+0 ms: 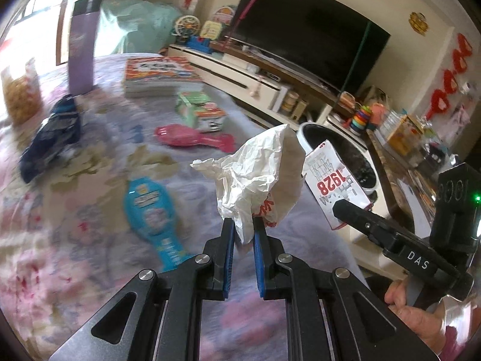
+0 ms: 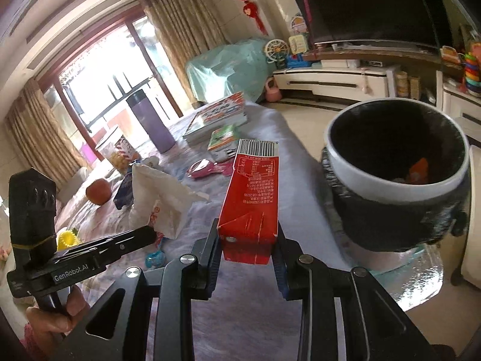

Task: Collect trash
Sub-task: 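Carry the white plastic bag and red carton over the trash bin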

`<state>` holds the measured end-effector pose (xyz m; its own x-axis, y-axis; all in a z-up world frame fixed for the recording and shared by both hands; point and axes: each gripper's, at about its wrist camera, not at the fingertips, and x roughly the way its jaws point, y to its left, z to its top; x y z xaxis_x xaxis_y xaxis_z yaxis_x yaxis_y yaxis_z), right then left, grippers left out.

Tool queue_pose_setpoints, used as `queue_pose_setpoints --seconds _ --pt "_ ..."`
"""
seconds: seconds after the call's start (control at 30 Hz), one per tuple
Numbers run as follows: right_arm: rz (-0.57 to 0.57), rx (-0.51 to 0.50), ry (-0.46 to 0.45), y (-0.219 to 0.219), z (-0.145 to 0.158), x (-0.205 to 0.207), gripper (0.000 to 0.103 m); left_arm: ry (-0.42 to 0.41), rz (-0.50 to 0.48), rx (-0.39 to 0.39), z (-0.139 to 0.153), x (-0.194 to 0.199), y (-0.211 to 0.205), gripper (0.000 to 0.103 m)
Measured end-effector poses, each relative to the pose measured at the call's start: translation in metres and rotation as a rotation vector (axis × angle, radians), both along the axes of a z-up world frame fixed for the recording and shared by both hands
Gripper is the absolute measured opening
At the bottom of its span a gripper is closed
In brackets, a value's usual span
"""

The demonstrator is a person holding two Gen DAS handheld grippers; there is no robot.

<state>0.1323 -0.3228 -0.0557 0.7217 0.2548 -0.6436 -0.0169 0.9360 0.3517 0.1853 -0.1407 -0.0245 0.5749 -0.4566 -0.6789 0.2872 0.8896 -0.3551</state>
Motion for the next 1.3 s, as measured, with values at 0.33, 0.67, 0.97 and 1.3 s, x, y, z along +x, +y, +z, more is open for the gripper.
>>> queue_pose_setpoints --seconds 0.33,0.67,0.97,1.3 --pt "-0.054 -0.028 -0.007 -0.031 0.011 -0.009 0.03 -0.016 -0.058 0.004 0.006 0.016 -0.038 0.011" --pt "-0.104 -0.041 -0.01 -0.06 0.015 -0.014 0.03 -0.022 -0.107 0.022 0.006 0.031 -0.075 0.011" --pt "-0.132 -0.052 0.0 -0.082 0.014 -0.015 0.03 -0.027 -0.137 0.036 0.008 0.046 -0.102 0.011" --pt "-0.172 -0.064 0.008 -0.107 0.014 -0.012 0.03 -0.038 -0.182 0.065 0.01 0.066 -0.132 0.011"
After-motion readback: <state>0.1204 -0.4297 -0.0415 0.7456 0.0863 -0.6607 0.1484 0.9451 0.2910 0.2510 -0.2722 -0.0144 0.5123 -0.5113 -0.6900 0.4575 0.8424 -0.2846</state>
